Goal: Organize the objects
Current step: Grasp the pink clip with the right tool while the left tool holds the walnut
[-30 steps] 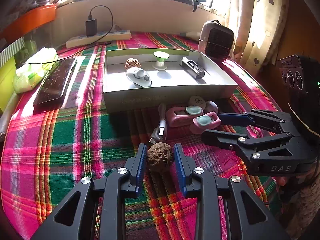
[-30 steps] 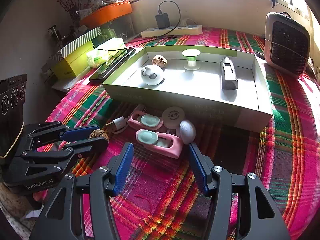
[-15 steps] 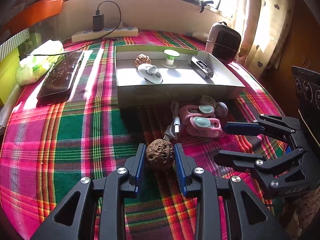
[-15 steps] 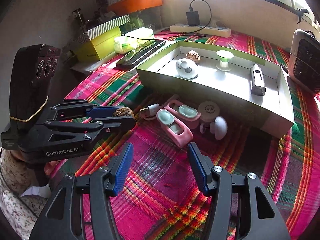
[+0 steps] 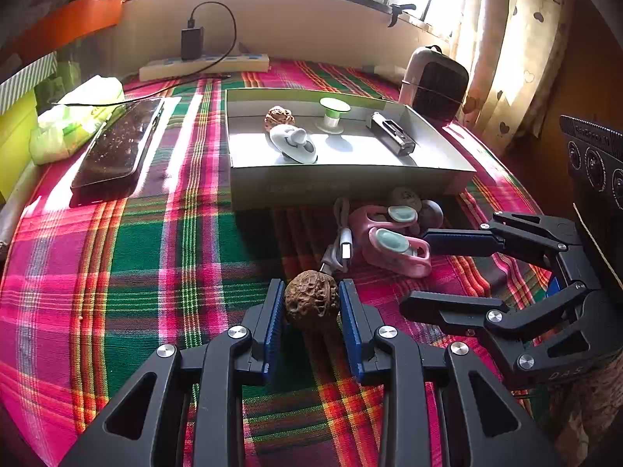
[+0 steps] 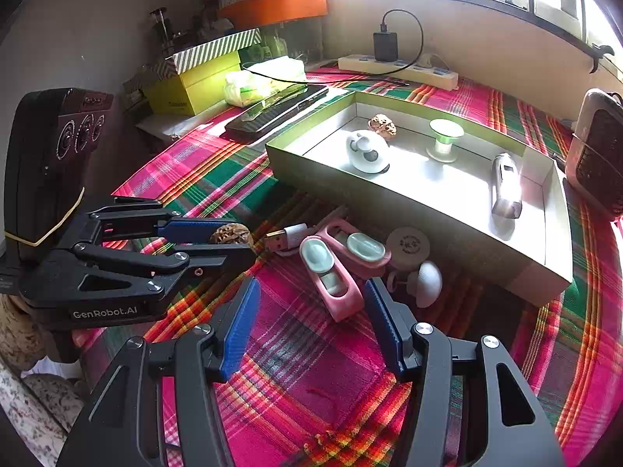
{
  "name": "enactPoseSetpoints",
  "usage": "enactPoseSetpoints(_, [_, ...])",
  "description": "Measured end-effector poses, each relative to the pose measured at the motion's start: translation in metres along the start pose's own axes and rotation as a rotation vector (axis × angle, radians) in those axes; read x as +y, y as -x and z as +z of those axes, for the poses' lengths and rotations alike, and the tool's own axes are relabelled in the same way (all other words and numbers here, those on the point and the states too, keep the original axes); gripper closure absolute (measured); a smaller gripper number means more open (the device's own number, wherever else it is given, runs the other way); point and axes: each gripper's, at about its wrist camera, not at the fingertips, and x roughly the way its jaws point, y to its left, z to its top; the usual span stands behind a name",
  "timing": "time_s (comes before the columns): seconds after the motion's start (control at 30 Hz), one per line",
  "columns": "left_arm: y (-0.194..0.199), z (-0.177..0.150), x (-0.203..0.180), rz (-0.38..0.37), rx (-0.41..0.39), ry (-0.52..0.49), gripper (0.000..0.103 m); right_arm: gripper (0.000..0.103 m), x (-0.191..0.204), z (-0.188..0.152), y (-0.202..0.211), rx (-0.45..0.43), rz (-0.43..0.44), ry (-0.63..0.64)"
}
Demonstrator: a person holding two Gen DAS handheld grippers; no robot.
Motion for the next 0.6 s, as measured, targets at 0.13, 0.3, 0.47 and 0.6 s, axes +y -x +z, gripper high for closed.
enactPoseSetpoints(0.13, [0.0, 0.0, 0.001, -0.002, 0.0, 0.001, 0.076, 0.046, 0.007, -0.002, -0.001, 0.008, 0.033, 0.019])
enactPoseSetpoints(0.3, [0.001, 0.0, 0.001, -0.001, 0.0, 0.001, 0.076, 0.046, 0.003, 0.004, -0.01, 0.017, -0.029, -0.011])
enactPoseSetpoints(0.47, [0.001, 0.0, 0.001, -0.003, -0.002, 0.001, 0.076, 0.047, 0.005, 0.008, -0.019, 0.026, -0.095, 0.019])
enactPoseSetpoints(0.6, [0.001, 0.0, 0.001, -0.003, -0.004, -0.001, 0.076, 0.056, 0.005, 0.011, -0.022, 0.028, -0.119, 0.03])
